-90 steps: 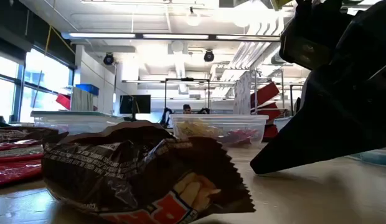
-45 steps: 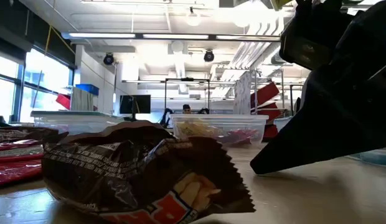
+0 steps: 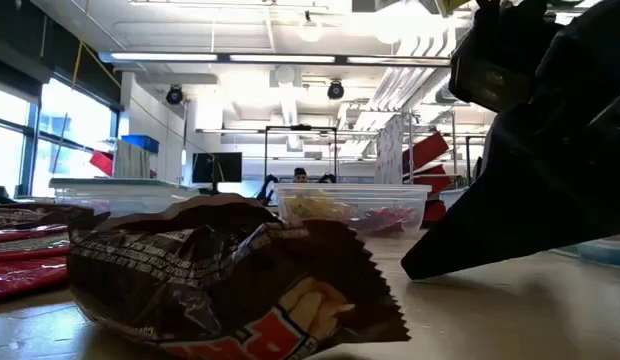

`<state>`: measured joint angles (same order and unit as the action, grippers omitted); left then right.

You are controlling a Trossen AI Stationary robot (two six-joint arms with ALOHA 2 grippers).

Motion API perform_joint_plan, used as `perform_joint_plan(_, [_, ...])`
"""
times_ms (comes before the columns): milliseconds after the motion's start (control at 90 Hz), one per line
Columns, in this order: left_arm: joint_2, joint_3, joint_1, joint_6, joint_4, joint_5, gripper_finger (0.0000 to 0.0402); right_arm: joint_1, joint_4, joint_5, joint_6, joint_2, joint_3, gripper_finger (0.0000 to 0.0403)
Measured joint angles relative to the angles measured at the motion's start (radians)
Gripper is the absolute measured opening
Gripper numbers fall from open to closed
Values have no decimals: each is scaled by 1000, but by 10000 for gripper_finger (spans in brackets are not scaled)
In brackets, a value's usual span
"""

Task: Sort candy
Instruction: Put the red candy into the center transparent bin

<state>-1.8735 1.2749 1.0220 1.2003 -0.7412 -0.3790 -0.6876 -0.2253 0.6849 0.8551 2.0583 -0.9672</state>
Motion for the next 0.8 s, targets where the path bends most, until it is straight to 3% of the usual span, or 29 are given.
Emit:
perform_joint_plan(178, [46,13,-95,-232,-6,-56,9,0,0,0,-1,0,0,94])
perform_joint_plan(367, [72,12,-279,-527,-5,-63,9,-1,0,15,-2,1,0,94])
perform_joint_plan(578, [78,13,-534,-933,109,93,9,-1,-2,15,-17,1,0,94])
perform_joint_plan(800, [78,13,-805,-1190,393,268,9,-1,-4,14,5,1,0,94])
